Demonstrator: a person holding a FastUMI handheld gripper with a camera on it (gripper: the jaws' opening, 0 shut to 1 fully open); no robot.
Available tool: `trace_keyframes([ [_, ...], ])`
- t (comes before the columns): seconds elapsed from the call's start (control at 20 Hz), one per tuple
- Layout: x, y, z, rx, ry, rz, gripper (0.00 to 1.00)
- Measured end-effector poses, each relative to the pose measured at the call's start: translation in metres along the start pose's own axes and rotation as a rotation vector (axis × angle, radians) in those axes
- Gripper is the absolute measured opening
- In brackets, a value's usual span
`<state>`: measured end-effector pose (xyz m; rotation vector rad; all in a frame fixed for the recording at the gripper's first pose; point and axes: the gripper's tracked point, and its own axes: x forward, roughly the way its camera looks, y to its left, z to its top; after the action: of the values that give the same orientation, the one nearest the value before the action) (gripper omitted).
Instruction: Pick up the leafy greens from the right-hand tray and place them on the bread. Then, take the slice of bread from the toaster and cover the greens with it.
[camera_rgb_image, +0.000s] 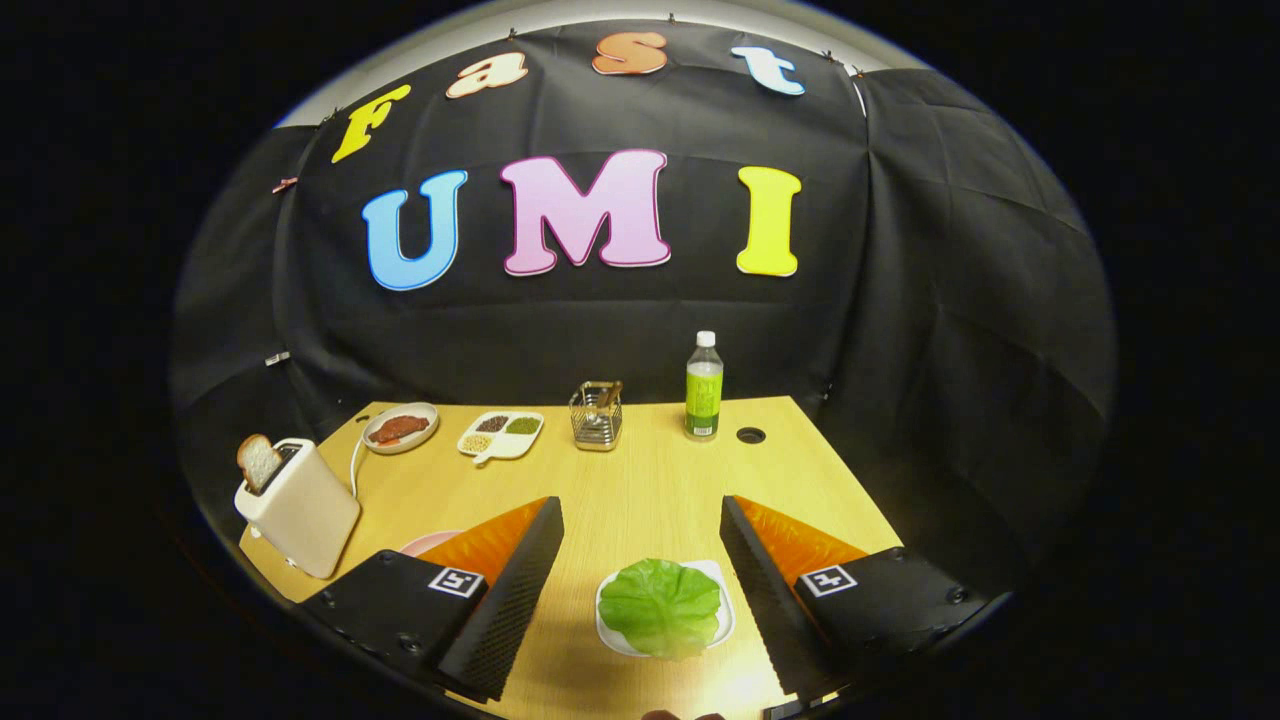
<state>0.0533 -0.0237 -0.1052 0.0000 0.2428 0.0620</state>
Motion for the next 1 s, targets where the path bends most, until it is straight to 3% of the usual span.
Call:
trace_keyframes([
  [0.55, 0.066, -0.030, -0.123, 0.014, 0.301, 0.048, 0.99],
  [1.0, 0.085, -0.029, -0.188, -0.072, 0.428, 0.084, 1.00],
])
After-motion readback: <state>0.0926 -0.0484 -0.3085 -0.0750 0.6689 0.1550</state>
